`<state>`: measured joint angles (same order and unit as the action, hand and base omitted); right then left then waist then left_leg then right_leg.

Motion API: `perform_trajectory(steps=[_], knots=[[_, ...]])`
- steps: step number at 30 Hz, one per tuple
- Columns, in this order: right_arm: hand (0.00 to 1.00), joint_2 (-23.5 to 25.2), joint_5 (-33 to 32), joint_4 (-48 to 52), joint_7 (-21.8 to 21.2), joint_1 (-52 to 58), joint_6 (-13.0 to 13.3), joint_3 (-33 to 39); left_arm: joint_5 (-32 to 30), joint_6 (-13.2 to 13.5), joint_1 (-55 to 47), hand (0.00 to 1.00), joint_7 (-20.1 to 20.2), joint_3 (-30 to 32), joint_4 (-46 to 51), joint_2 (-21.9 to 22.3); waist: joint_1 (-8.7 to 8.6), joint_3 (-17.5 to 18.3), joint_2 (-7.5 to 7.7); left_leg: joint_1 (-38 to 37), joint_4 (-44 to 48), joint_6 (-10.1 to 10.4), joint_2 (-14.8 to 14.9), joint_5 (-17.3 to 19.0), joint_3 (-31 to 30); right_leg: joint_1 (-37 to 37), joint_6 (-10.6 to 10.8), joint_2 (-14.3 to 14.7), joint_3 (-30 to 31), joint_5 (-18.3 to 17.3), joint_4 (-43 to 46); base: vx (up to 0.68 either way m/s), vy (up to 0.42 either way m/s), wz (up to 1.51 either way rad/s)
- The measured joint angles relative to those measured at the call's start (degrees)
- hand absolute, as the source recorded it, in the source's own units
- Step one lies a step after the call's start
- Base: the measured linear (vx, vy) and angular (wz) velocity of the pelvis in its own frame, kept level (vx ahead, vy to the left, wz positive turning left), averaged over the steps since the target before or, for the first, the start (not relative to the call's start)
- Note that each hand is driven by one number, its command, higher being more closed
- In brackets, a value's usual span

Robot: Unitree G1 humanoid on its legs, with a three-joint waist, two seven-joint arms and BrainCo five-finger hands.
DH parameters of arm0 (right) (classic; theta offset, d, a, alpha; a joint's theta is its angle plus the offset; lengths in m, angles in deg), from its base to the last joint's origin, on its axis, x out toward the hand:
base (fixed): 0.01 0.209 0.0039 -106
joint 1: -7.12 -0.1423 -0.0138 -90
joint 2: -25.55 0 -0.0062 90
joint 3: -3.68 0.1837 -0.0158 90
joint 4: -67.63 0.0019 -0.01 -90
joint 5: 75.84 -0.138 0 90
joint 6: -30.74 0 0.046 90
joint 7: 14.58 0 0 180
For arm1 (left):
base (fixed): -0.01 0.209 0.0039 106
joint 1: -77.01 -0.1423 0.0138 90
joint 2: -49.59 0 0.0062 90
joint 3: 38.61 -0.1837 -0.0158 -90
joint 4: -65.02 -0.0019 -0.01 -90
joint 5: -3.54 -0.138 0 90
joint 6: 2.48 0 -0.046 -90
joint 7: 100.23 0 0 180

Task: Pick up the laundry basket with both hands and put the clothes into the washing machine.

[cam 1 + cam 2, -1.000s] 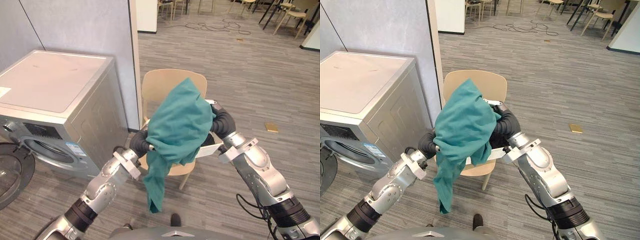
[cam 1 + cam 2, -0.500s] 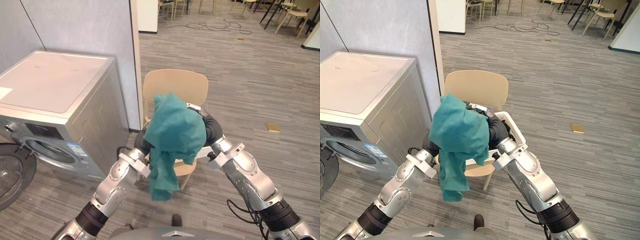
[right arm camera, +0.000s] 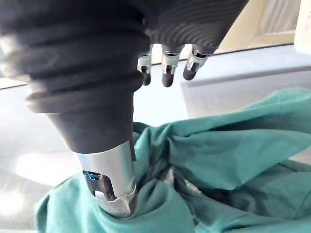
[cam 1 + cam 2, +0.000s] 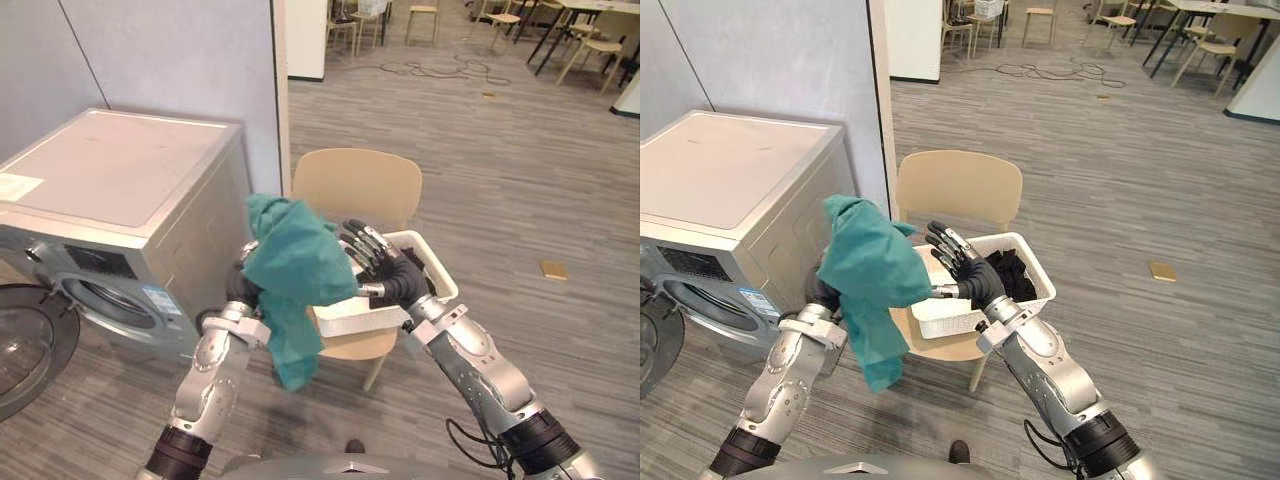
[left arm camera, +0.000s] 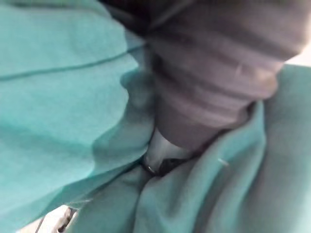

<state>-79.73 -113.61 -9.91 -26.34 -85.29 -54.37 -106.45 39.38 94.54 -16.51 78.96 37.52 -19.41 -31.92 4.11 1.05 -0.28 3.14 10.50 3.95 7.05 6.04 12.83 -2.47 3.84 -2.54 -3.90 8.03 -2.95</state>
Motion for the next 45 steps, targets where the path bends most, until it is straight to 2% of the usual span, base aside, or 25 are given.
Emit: perform_trajectory(steps=[6,8,10,12,13,14,15,16,18,19,20,25,26,27,28,29,30,32,36,37,39,41,43,44,45], knots=[[0.0,1.44,0.0,-3.07,-0.08,-3.72,0.04,0.08,-0.16,0.08,-3.47,1.0,-0.27,5.36,-0.1,2.0,0.72,-0.24,0.43,6.27,6.63,-0.88,1.09,2.2,-4.81,0.26,-0.75,0.5,-5.65,-0.56,0.4,-0.05,0.009,0.49],[0.0,1.45,0.9,-3.97,0.09,-3.72,-0.13,0.96,-0.25,0.11,-4.09,1.0,-0.25,6.61,-0.14,2.1,0.91,-0.5,0.84,6.4,7.15,-3.18,4.98,2.69,3.18,0.48,-1.54,0.45,-9.53,-0.42,1.73,-0.01,-0.035,0.95],[0.0,1.55,3.47,-3.8,0.82,-3.0,0.04,6.12,-0.91,0.52,-4.2,1.0,-0.25,9.25,-2.11,2.72,0.45,-1.17,0.94,5.85,12.14,-5.34,12.78,3.6,18.05,2.0,-2.26,-0.63,-14.89,-1.19,1.57,0.04,0.047,1.08],[0.0,1.52,4.64,-3.97,2.3,-1.15,0.14,11.73,-1.2,0.5,-4.64,1.0,-0.25,9.19,-3.78,3.76,0.28,-2.06,-0.9,6.14,20.33,-8.89,18.24,4.86,23.45,3.75,-1.81,-0.41,-18.73,-2.07,2.49,0.02,0.155,1.11],[0.0,1.64,5.2,-3.89,2.56,-0.2,0.43,14.55,-1.23,0.45,-5.33,1.0,-0.19,8.99,-4.01,4.62,-0.57,-3.0,-2.53,6.36,19.47,-6.85,18.17,4.63,22.7,4.27,-0.92,-0.18,-20.36,-4.49,5.14,0.01,0.185,1.19],[0.0,2.14,5.93,-3.88,2.75,0.47,0.5,15.28,-1.23,0.47,-5.73,1.0,-0.21,9.13,-4.02,4.79,-1.31,-3.25,-1.96,6.54,17.71,-5.44,16.64,4.27,21.56,3.94,-1.07,-1.03,-20.57,-6.29,6.47,-0.01,0.167,1.23],[0.0,3.69,6.87,-3.77,3.02,2.08,0.59,16.31,-1.24,0.43,-6.14,1.0,-0.23,9.43,-4.12,4.15,-2.58,-3.02,0.45,6.05,14.07,-5.33,13.92,3.9,22.21,3.39,-0.83,-3.02,-19.99,-7.01,6.44,-0.04,0.194,1.09],[0.0,6.53,8.69,-3.13,3.48,5.08,1.07,17.86,-1.27,0.51,-6.34,1.0,-0.23,10.3,-4.04,3.52,-2.11,-2.88,2.39,4.93,19.01,-9.23,15.41,6.18,27.57,3.16,-0.9,-5.42,-22.56,-6.0,6.1,-0.05,0.19,1.1],[0.0,10.49,12.16,-2.48,4.1,9.2,1.15,20.66,-1.28,0.55,-7.36,1.0,-0.27,11.03,-4.09,4.25,-2.35,-2.31,0.41,4.44,24.11,-6.99,20.08,8.24,31.21,3.41,0.1,-4.94,-26.15,-5.72,7.16,-0.01,0.211,0.95],[0.0,12.7,14.56,-2.65,4.86,11.0,1.07,21.95,-1.31,0.47,-7.22,1.0,-0.28,10.99,-4.18,4.56,-3.53,-2.32,-0.39,5.79,22.97,-2.48,19.31,8.77,30.79,3.14,0.94,-5.5,-28.39,-5.99,8.13,0.04,0.288,1.24],[0.0,16.0,17.48,-2.76,4.9,14.47,0.65,22.76,-1.99,0.41,-7.37,1.0,-0.3,11.02,-4.21,4.34,-4.19,-2.48,1.42,7.3,20.35,-3.38,14.71,8.13,28.88,2.34,1.72,-8.51,-30.33,-5.61,8.48,0.03,0.354,1.23],[0.0,19.92,27.1,-2.11,3.76,24.16,-2.2,25.7,-3.02,0.38,-7.11,1.0,-0.22,11.21,-5.89,4.47,-4.92,-2.85,2.1,10.92,15.82,-5.14,3.57,7.7,22.81,2.5,2.16,-16.26,-35.28,-4.61,10.13,0.01,0.292,0.9],[0.0,19.86,27.3,-2.09,3.43,25.53,-2.44,25.74,-3.21,0.38,-6.93,1.0,-0.21,10.94,-6.72,4.65,-5.13,-3.22,2.05,10.61,15.16,-5.56,2.25,7.97,21.98,2.41,0.99,-17.71,-35.22,-5.27,12.41,0.02,0.345,1.05],[0.0,19.77,27.52,-2.01,1.75,27.81,-2.58,25.75,-3.6,0.35,-6.26,1.0,-0.14,9.57,-8.35,4.66,-6.26,-5.02,1.88,9.2,13.23,-6.69,-1.08,8.09,18.78,1.85,-3.35,-21.47,-32.33,-6.44,20.77,0.03,0.29,1.43],[0.0,19.46,27.45,-2.2,-0.09,30.77,-2.78,24.74,-3.88,0.25,-5.67,1.0,0.12,7.34,-9.71,4.48,-7.84,-6.26,1.47,7.75,11.19,-8.32,-3.47,7.88,15.35,-2.77,-9.89,-22.96,-22.76,-8.66,32.18,0.03,0.273,1.7],[0.0,19.65,27.38,-2.28,-1.67,32.71,-3.09,22.93,-4.24,0.25,-5.6,1.0,0.43,6.24,-10.27,3.88,-8.83,-6.82,0.93,7.46,9.77,-8.53,-4.52,7.97,13.2,-6.67,-6.79,-19.91,-12.98,-12.27,37.5,0.06,0.196,1.53],[0.0,19.8,27.41,-2.68,-3.41,33.71,-3.51,20.95,-4.67,0.25,-5.37,1.0,0.8,5.7,-10.85,3.28,-9.57,-6.96,2.0,6.36,7.38,-8.7,-5.74,7.77,11.83,-8.97,-4.33,-16.39,-6.72,-15.11,40.34,0.1,0.125,1.32],[0.0,20.9,27.69,-9.22,-5.73,34.19,-3.91,17.44,-4.73,0.23,-5.25,1.0,1.29,3.87,-11.21,1.2,-10.94,-7.54,3.43,3.53,0.98,-8.52,-8.19,4.65,11.36,-13.21,-2.43,-10.52,-4.14,-19.29,41.0,0.16,0.079,1.07],[0.0,22.45,29.6,-24.98,-4.78,29.55,-5.33,17.74,-5.11,-0.15,-4.65,1.0,1.18,1.64,-14.19,2.08,-11.11,-8.17,2.78,-1.46,-5.29,-8.34,-12.14,3.19,11.15,-17.26,-3.77,-8.07,-18.67,-20.04,36.02,0.19,0.042,0.42],[0.0,23.87,32.32,-28.94,-2.49,27.44,-5.14,19.57,-5.36,-0.28,-4.31,1.0,1.03,0.74,-14.96,2.24,-11.26,-7.97,1.55,-2.48,-7.44,-8.34,-13.11,3.19,11.16,-17.57,-5.09,-8.03,-25.95,-19.51,33.21,0.22,0.101,0.02],[0.0,25.34,40.5,-33.04,2.2,24.63,-6.22,22.58,-6.29,-1.1,-3.08,1.0,0.66,-0.7,-15.95,2.75,-11.99,-7.9,-0.07,-4.66,-8.09,-9.24,-14.51,3.54,11.25,-17.54,-8.66,-7.27,-31.37,-18.71,30.05,0.36,0.1,0.11],[0.0,25.81,43.54,-34.59,4.82,24.53,-6.79,23.6,-7.02,-1.36,-2.31,1.0,0.23,-1.75,-17.38,3.66,-12.05,-7.86,-0.47,-5.11,-3.03,-5.71,-14.16,6.4,12.54,-14.94,-9.83,-5.07,-32.85,-18.03,26.86,0.42,0.048,0.15],[0.0,26.08,47.19,-36.28,7.92,23.07,-7.64,24.18,-7.46,-1.7,-2.26,1.0,-0.11,-1.73,-19.89,5.38,-12.49,-8.74,-1.23,0.07,20.07,-4.34,-7.31,9.3,16.95,-8.15,-11.27,-1.94,-33.12,-16.62,20.61,0.5,0.095,-0.1],[0.0,25.79,49.16,-35.85,9.48,23.08,-7.89,23.36,-7.46,-1.84,-3.68,1.0,-0.13,-0.78,-19.79,6.35,-11.6,-9.22,-1.61,3.16,37.41,-7.0,-0.01,4.6,20.09,-3.34,-10.45,0.12,-30.73,-17.25,18.21,0.46,0.128,-0.56],[0.0,25.78,49.99,-35.84,9.96,23.04,-7.93,23.31,-7.46,-1.91,-4.56,1.0,-0.14,-0.24,-19.83,6.4,-10.64,-9.35,-1.8,4.1,44.44,-8.27,3.63,-0.41,21.15,-1.18,-10.14,1.1,-28.72,-17.64,17.56,0.44,0.168,-1.35]])
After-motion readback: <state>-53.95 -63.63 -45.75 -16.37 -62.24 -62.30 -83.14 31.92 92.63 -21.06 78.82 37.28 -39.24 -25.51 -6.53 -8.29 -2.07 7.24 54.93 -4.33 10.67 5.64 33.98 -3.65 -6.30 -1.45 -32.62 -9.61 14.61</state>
